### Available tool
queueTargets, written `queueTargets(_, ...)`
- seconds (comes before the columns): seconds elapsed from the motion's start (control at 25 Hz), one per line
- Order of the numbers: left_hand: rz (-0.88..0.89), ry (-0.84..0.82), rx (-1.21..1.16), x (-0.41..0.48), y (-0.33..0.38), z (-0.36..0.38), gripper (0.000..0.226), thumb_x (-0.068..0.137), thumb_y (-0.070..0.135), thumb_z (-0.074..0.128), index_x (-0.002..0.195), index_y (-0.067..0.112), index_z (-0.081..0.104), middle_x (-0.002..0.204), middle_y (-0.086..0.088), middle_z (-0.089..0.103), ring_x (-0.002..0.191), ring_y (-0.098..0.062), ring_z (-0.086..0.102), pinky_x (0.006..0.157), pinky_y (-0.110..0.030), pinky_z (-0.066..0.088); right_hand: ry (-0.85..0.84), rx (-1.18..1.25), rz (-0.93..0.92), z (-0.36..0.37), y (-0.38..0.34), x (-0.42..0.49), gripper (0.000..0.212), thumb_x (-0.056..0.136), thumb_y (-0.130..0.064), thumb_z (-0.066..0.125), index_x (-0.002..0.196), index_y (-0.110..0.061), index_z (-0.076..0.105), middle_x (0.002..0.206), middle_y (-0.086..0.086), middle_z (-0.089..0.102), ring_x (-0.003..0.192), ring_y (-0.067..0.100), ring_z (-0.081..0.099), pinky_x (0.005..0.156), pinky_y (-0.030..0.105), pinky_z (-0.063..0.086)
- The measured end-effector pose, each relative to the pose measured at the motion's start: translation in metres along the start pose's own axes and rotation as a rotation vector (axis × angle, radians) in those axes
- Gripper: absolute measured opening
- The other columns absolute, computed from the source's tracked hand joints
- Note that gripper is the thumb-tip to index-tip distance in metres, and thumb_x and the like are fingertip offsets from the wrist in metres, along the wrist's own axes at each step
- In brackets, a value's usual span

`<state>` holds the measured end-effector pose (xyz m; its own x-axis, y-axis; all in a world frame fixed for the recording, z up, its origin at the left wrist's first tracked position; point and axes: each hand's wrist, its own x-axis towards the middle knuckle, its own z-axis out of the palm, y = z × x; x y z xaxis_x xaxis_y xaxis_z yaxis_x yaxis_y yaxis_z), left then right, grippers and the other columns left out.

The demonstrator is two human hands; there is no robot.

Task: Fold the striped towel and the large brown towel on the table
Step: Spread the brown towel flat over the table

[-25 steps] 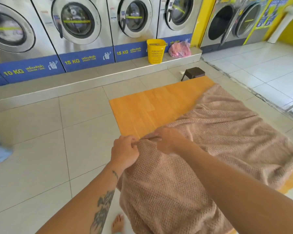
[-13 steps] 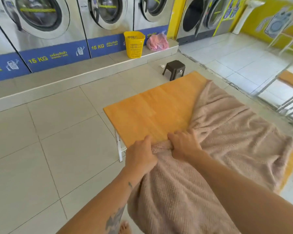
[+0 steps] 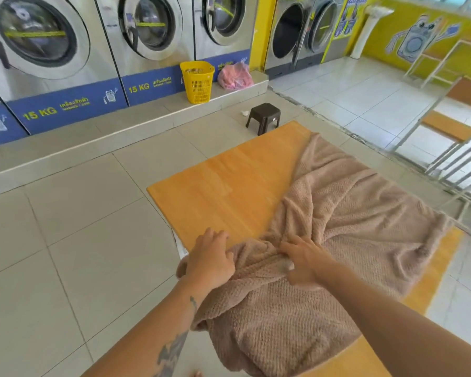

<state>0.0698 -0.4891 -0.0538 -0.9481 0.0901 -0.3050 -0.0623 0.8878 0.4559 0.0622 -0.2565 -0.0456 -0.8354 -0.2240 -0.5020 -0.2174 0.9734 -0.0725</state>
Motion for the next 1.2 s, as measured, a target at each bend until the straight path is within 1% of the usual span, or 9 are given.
queueTargets(0.16,0.022,-0.246,-0.040,0.007,0.006,0.006,0.018,0.096,0.029,0.042,0.107,0.021,0.054,0.110,0.000,0.055,0.106,-0.029,0.056,0.087,-0.045,0.044,0.225,0.149,-0.018,-0.018,-0.023,0.006,0.046,0.085,-0.013,0.044,0.126,-0.028,0.057,0.122,-0.003,0.054,0.120,0.022,0.048,0.105,0.048,0.043)
queueTargets(0.24,0.096,-0.164,-0.300,0.001,0.008,0.003,0.009,0.093,0.019,0.044,0.094,0.026,0.049,0.082,0.000,0.057,0.064,-0.018,0.054,0.059,-0.037,0.040,0.290,0.180,-0.079,-0.021,-0.038,0.012,0.050,0.087,-0.009,0.048,0.135,-0.024,0.050,0.131,-0.001,0.055,0.124,0.024,0.049,0.106,0.050,0.043)
queueTargets(0.32,0.146,0.041,-0.388,-0.002,0.005,-0.007,0.020,0.089,0.010,0.047,0.080,0.027,0.039,0.065,0.001,0.045,0.050,-0.014,0.036,0.049,-0.033,0.029,0.234,0.187,-0.117,-0.022,-0.049,0.017,0.058,0.084,-0.009,0.051,0.139,-0.025,0.045,0.133,0.000,0.054,0.125,0.027,0.048,0.106,0.052,0.041)
queueTargets(0.6,0.177,0.081,-0.151,-0.004,-0.020,-0.033,0.019,0.084,0.028,0.059,0.085,0.034,0.040,0.091,0.010,0.045,0.085,-0.015,0.044,0.082,-0.037,0.028,0.608,0.177,-0.107,-0.030,-0.060,0.024,0.035,0.070,-0.011,0.040,0.098,-0.021,0.059,0.099,-0.005,0.060,0.097,0.021,0.051,0.088,0.041,0.044)
queueTargets(0.68,0.139,0.062,-0.238,-0.006,-0.024,-0.035,0.007,0.088,0.028,0.054,0.089,0.031,0.048,0.081,0.011,0.048,0.084,-0.017,0.048,0.089,-0.040,0.031,0.567,0.177,-0.095,-0.033,-0.064,0.026,0.034,0.072,-0.007,0.042,0.099,-0.021,0.056,0.100,-0.004,0.057,0.097,0.021,0.050,0.084,0.040,0.048)
queueTargets(0.8,0.091,0.038,-0.230,0.002,-0.032,-0.048,0.029,0.088,0.010,0.047,0.094,0.034,0.062,0.072,0.013,0.055,0.078,-0.015,0.053,0.100,-0.042,0.033,0.451,0.261,-0.068,-0.034,-0.073,0.031,0.031,0.075,-0.002,0.042,0.099,-0.021,0.049,0.097,-0.001,0.051,0.092,0.025,0.055,0.070,0.040,0.054)
queueTargets(1.0,0.084,0.493,-0.181,0.040,-0.068,-0.088,0.042,0.090,0.004,0.045,0.099,0.035,0.072,0.097,0.010,0.057,0.093,-0.018,0.056,0.097,-0.046,0.043,0.532,0.481,-0.108,-0.049,-0.104,0.051,0.019,0.083,-0.003,0.044,0.082,-0.022,0.042,0.081,-0.002,0.047,0.069,0.023,0.052,0.052,0.030,0.039)
queueTargets(1.08,0.091,0.572,-0.144,0.055,-0.078,-0.104,0.041,0.090,0.005,0.046,0.107,0.032,0.071,0.104,0.008,0.058,0.103,-0.020,0.055,0.096,-0.044,0.040,0.543,0.528,-0.114,-0.059,-0.119,0.065,0.017,0.088,-0.006,0.046,0.096,-0.020,0.053,0.095,-0.001,0.055,0.081,0.023,0.058,0.061,0.032,0.049)
queueTargets(1.2,0.012,0.461,-0.078,0.073,-0.096,-0.110,0.043,0.088,0.011,0.048,0.122,0.031,0.064,0.121,0.004,0.058,0.115,-0.023,0.051,0.099,-0.044,0.037,0.293,0.372,-0.077,-0.068,-0.132,0.086,0.054,0.087,-0.005,0.053,0.139,-0.017,0.047,0.139,0.005,0.048,0.120,0.030,0.054,0.092,0.039,0.052)
